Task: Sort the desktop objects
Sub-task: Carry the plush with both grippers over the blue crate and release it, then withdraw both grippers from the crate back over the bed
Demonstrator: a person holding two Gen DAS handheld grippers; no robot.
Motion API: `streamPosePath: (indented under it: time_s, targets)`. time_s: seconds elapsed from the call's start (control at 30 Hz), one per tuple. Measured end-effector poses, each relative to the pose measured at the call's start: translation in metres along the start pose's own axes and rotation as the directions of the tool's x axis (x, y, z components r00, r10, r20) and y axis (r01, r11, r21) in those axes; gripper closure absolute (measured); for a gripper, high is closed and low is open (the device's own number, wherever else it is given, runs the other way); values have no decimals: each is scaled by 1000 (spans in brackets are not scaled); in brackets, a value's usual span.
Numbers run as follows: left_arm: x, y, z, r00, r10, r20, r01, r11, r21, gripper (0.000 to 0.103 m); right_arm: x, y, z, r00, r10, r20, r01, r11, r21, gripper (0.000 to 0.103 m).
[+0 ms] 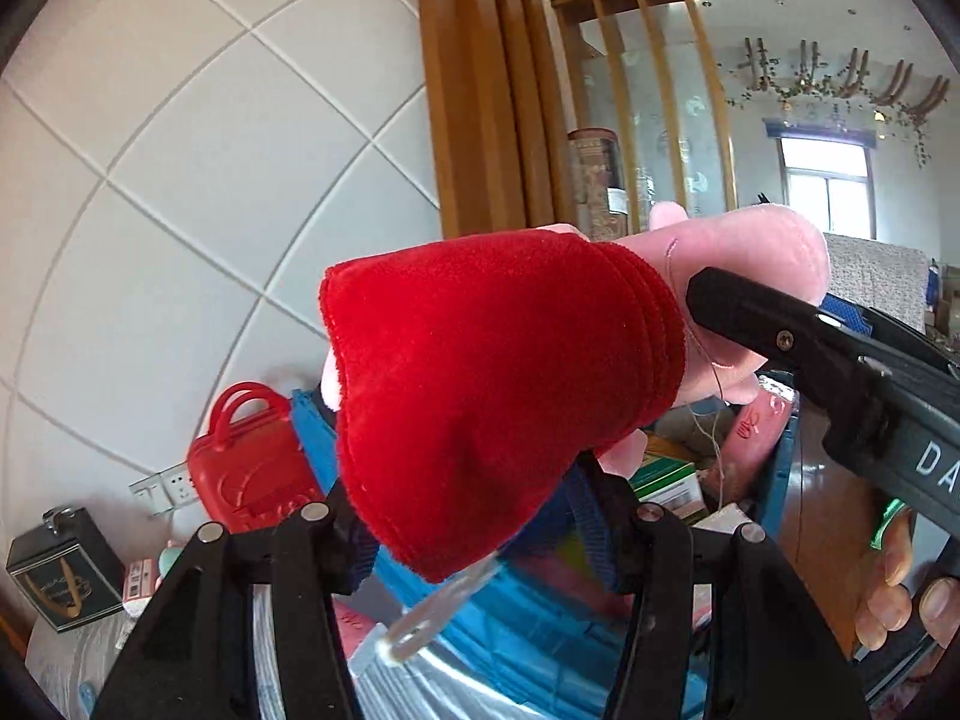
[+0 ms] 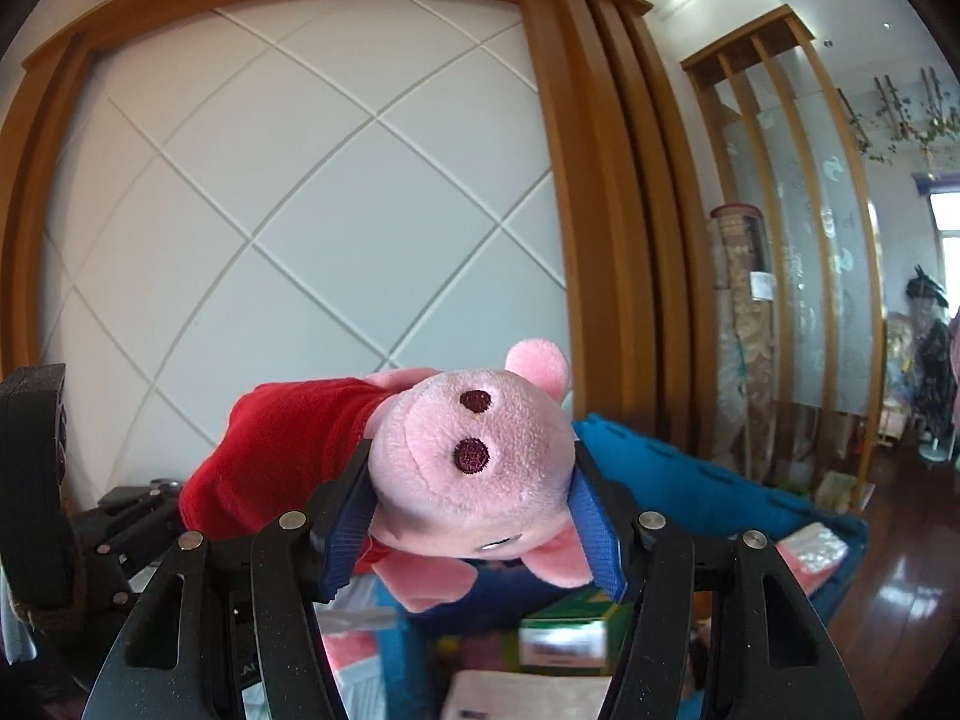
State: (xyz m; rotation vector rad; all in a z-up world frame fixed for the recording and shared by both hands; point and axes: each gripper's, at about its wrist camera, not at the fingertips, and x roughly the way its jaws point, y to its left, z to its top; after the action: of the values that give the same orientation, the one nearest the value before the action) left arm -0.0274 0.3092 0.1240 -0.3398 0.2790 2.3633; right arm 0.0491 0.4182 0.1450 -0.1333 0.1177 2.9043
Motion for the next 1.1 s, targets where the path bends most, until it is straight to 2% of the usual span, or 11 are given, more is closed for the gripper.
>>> streamPosePath:
  time_s: [0.2,0.37,0.4,0.43,0.5,0.6,0.83,1.0,1.1]
  targets:
    - [36,-59,8,997,-32,-64,35,998,47,47,2,-65,-5,996,-76,-37,77,996,52,42]
    - [53,-77,5,996,-8,-87,15,997,79,44,2,-93,-15,984,-164,-73,170,982,87,26]
    - [52,-77,5,996,8,-85,-2,997,78,42,3,-96,-16,981,-176,-77,182,979,92,14]
    - [52,-75,6,996,16,-85,-10,997,71,38,3,-97,-17,979,-188,-78,195,977,89,8]
    - [48,-67,6,996,37,-81,-33,998,52,33,4,-99,-15,975,-209,-72,215,973,84,7]
    - [38,-62,6,994,84,-68,-83,996,28,30,4,-95,-11,971,-231,-67,235,969,73,0]
    - [5,-30,-7,982,178,-62,-181,983,-43,29,-2,-70,-11,962,-269,-54,270,963,3,0]
    - [-18,7,-23,966,241,-89,-249,964,-92,29,-6,-38,-14,973,-220,-63,218,975,-31,0]
    - [-34,32,-35,949,296,-105,-308,944,-123,29,-5,-11,-18,982,-172,-71,168,984,-58,0]
